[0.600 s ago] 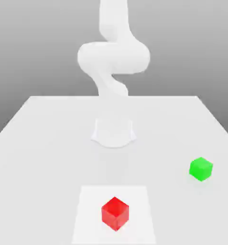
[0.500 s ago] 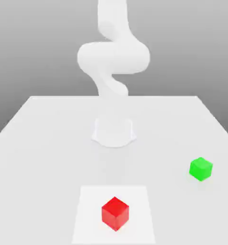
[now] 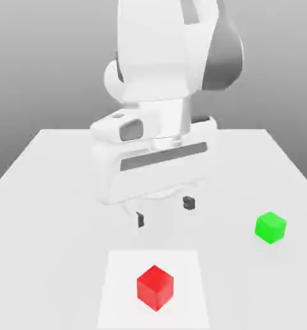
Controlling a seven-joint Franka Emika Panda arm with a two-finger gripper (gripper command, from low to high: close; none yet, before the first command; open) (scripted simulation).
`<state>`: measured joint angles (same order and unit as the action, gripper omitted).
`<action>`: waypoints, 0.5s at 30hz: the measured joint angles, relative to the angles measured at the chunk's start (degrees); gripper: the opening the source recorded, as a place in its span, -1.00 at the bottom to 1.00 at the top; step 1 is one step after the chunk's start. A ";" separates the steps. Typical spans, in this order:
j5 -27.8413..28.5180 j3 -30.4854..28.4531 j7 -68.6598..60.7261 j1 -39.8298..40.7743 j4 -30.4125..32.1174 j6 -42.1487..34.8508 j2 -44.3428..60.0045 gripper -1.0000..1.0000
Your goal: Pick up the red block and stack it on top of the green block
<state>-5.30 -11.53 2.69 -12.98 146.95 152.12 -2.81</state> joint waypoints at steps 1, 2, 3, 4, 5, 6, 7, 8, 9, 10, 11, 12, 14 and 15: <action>0.13 0.00 -1.81 -0.06 0.74 1.00 2.03 0.00; 0.42 0.05 -3.50 -0.04 1.48 2.00 4.05 0.00; 0.90 0.05 -5.06 0.11 2.23 3.01 6.04 0.00; 1.29 0.14 -6.38 0.29 2.80 4.14 8.02 0.00; 0.99 0.46 -7.42 0.54 2.92 5.55 10.04 0.00; 0.29 0.95 -8.36 0.87 2.81 7.12 12.08 0.00; -0.57 1.64 -9.21 1.38 2.59 8.77 14.14 0.00; -1.52 2.47 -10.02 2.00 2.31 10.46 16.21 0.00; -2.46 3.44 -10.77 2.76 2.02 12.17 18.29 0.00; -3.31 4.31 -11.40 3.45 1.73 13.72 20.19 -1.00; -3.31 4.31 -11.40 3.45 1.73 13.72 20.19 -1.00; -3.31 4.31 -11.40 3.45 1.73 13.70 20.19 -1.00; -3.28 4.32 -11.37 3.47 1.73 13.63 20.19 -1.00; -3.26 4.32 -11.35 3.47 1.73 13.59 20.19 -1.00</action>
<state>-8.56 -7.21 -8.66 -9.51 148.69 165.71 17.38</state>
